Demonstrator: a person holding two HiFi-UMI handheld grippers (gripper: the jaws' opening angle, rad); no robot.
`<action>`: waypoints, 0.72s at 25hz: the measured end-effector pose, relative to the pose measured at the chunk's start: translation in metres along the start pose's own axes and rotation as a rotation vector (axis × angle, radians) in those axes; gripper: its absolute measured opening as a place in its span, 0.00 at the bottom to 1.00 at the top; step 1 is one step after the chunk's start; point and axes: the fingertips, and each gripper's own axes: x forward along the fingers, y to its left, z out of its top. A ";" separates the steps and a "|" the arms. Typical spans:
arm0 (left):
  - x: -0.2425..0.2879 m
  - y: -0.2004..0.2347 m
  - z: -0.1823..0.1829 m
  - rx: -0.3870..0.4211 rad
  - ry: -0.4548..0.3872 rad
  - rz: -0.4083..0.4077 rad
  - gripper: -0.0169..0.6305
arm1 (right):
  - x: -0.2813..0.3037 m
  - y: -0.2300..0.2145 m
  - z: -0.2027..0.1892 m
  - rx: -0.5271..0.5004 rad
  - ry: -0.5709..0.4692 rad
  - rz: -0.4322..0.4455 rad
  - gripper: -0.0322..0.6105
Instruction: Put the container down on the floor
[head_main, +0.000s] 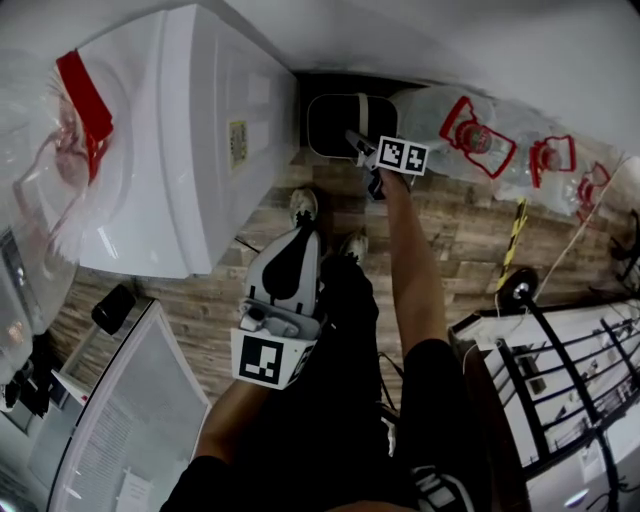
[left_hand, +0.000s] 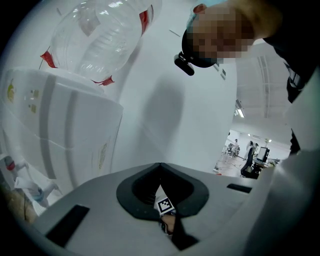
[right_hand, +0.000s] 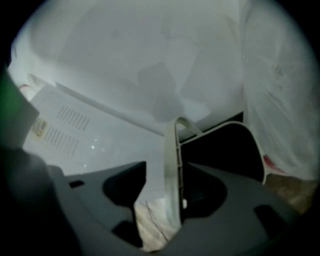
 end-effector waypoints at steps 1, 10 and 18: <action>-0.003 -0.002 0.001 0.000 0.000 -0.001 0.07 | -0.002 -0.002 -0.002 -0.017 0.007 -0.034 0.41; -0.022 -0.011 0.004 -0.010 0.000 0.006 0.07 | -0.015 -0.006 -0.016 -0.081 0.038 -0.151 0.42; -0.032 -0.012 0.011 -0.026 -0.015 0.021 0.07 | -0.023 0.003 -0.029 -0.105 0.098 -0.175 0.42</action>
